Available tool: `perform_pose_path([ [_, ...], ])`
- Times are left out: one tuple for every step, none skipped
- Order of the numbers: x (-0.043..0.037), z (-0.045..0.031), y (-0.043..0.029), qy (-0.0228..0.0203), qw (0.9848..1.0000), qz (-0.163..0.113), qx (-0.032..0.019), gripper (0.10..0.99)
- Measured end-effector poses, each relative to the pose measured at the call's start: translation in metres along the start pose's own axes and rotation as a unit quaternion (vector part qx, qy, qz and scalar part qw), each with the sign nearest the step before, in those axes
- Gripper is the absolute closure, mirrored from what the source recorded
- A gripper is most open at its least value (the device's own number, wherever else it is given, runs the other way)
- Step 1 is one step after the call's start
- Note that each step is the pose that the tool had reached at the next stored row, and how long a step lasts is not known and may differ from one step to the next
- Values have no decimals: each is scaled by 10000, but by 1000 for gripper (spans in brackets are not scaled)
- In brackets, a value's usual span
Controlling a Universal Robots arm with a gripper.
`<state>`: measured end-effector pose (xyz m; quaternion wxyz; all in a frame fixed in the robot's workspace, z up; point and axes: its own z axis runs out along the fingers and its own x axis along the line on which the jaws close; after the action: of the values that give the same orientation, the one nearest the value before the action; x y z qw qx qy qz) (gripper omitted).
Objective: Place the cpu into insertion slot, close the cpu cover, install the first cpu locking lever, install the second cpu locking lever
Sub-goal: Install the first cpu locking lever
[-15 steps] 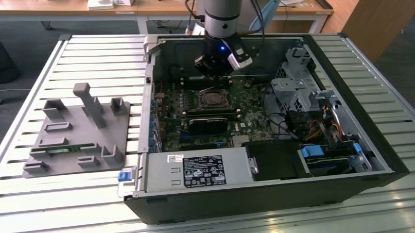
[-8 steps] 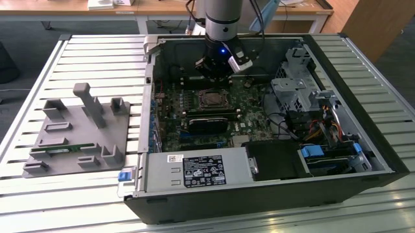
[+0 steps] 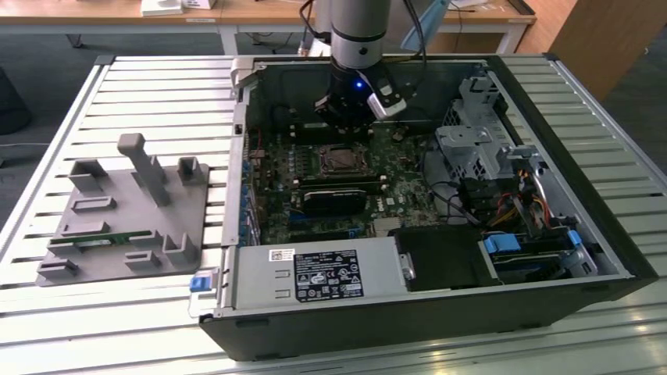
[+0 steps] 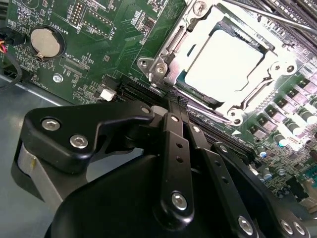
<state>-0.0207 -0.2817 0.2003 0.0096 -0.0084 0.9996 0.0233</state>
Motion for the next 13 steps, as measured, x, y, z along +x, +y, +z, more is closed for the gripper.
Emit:
perform_pose_path([
  [-1, 1, -1, 0, 10000, 0, 1, 980],
  [-1, 1, -1, 1, 10000, 0, 2, 980],
  [-1, 1, 0, 0, 10000, 0, 2, 980],
  [-1, 2, 0, 0, 10000, 0, 1, 980],
  [-2, -1, 0, 0, 10000, 0, 2, 980],
  [-2, -6, 1, 0, 10000, 0, 1, 980],
  [-2, -16, 1, 0, 10000, 0, 1, 980],
  [-2, -25, 2, -1, 10000, 0, 1, 980],
  [-3, -25, 2, -1, 10000, 0, 0, 980],
  [-3, -25, 1, -1, 10000, -1, 2, 980],
  [-3, -25, 1, -1, 10000, -1, 3, 980],
  [-3, -25, 1, -1, 10000, -1, 3, 980],
  [-2, -25, 1, 0, 10000, -1, 4, 980],
])
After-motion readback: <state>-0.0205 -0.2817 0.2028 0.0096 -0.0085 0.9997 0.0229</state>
